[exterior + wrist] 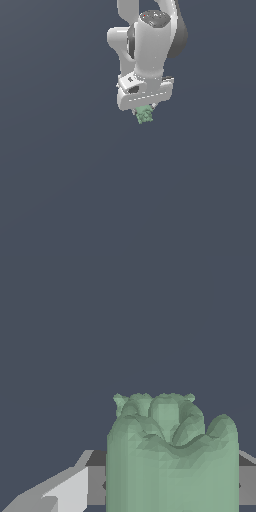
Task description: Pick up the object and move it to a goal position.
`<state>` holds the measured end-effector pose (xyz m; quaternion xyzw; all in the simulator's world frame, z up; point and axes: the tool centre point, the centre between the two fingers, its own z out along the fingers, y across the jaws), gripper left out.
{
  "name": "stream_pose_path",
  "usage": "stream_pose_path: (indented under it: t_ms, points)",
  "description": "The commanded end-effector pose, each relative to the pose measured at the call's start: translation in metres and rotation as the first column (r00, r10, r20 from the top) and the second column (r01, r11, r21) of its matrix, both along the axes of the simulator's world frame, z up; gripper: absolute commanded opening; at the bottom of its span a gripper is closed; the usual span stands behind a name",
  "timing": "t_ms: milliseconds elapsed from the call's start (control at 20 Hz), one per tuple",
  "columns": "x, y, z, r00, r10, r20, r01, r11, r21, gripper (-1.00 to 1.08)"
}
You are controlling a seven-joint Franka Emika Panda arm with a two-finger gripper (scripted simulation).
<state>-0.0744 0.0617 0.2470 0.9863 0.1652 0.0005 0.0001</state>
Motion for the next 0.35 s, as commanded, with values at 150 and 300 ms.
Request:
stream_pose_path:
  t_ms: [150, 300]
  points:
    - [-0.0081, -0.0006, 0.0158, 1.0, 0.0, -0.001, 0.0, 1.0, 0.0, -1.0]
    - [-0.0091, -0.0007, 0.0181, 1.0, 0.0, -0.001, 0.0, 1.0, 0.0, -1.0]
